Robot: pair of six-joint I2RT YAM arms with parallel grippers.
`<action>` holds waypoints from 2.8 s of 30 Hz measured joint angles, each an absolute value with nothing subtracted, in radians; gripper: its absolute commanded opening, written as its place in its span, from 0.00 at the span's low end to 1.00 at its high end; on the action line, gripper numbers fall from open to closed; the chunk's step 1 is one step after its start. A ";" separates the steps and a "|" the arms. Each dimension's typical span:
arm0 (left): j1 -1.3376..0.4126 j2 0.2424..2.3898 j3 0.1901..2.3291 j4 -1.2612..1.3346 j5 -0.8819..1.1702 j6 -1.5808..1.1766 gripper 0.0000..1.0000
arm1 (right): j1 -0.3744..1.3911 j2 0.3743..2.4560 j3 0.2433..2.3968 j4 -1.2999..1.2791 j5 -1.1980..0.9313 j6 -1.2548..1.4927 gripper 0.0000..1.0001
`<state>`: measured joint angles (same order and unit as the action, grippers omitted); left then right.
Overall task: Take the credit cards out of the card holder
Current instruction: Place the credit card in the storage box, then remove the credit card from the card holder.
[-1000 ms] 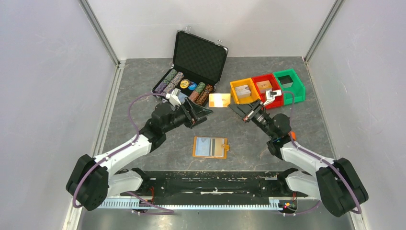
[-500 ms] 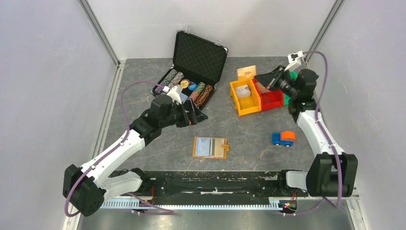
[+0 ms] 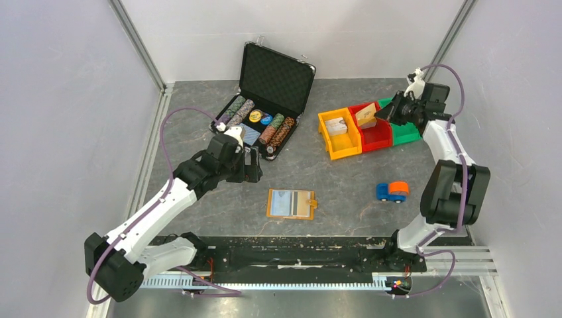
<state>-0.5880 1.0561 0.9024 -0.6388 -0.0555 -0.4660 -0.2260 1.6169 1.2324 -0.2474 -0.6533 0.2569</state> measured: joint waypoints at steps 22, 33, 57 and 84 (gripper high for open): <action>-0.584 1.029 0.910 -0.702 -0.127 -0.409 1.00 | -0.226 1.969 1.559 -0.455 -0.632 0.091 0.00; -0.584 1.029 0.910 -0.702 -0.121 -0.408 1.00 | -0.226 2.064 1.629 -0.466 -0.649 0.089 0.00; -0.584 1.031 0.910 -0.702 -0.121 -0.408 1.00 | -0.235 2.109 1.674 -0.438 -0.548 0.156 0.30; -0.582 1.125 0.797 -0.592 0.101 -0.519 0.94 | 0.237 1.512 1.156 -0.336 -0.262 0.294 0.40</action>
<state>-0.5816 1.1248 0.7971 -0.5919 0.1009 -0.5194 0.2371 1.5120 1.1564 -0.3363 -0.2619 0.2935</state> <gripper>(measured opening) 0.941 0.370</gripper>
